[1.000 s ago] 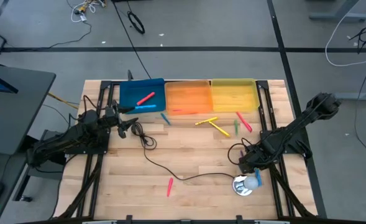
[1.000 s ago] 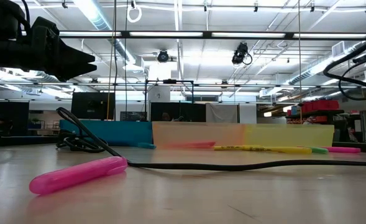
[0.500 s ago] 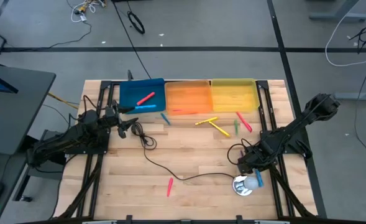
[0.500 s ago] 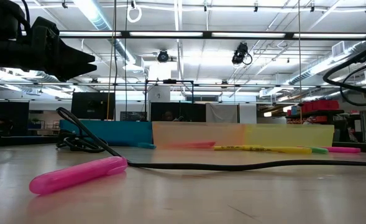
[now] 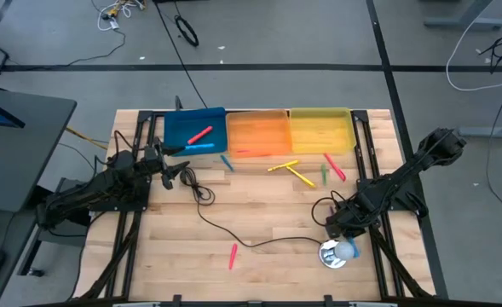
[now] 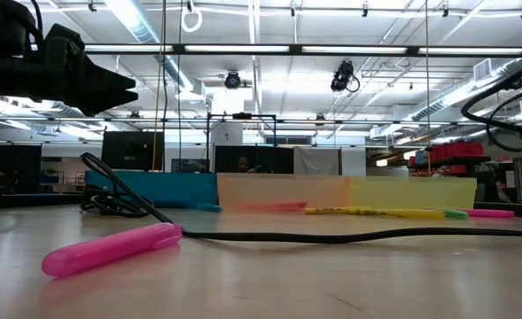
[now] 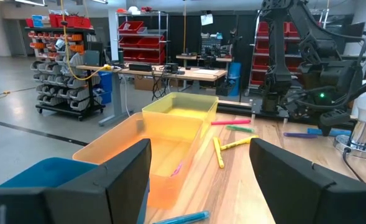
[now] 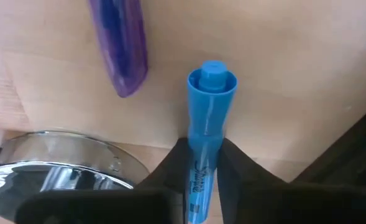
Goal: Pick & Place Markers
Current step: Put the blue highlighter pen into the blue bin
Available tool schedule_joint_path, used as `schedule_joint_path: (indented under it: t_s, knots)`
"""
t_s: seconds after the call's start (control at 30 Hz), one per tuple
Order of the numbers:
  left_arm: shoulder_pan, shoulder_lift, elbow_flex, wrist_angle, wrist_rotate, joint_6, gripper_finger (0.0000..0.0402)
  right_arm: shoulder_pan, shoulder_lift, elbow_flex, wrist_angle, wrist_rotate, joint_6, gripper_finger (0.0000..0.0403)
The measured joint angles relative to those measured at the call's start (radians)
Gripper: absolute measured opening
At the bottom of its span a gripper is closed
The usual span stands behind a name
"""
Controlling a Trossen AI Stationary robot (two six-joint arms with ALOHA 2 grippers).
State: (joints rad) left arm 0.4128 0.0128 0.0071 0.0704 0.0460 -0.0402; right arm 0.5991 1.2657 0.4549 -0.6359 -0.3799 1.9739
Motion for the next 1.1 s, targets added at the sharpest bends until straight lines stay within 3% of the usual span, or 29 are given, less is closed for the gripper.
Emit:
schedule_joint_path:
  t_s: [0.6,1.1]
  knots:
    - [0.000,0.000,0.000,0.000,0.000,0.000,0.0280,0.001,-0.092,0.007,-0.055,0.076,-0.088,0.0040]
    - [0.000,0.000,0.000,0.000,0.000,0.000,0.0280,-0.006,-0.144,0.130,-0.311,0.166,-0.188,0.0040]
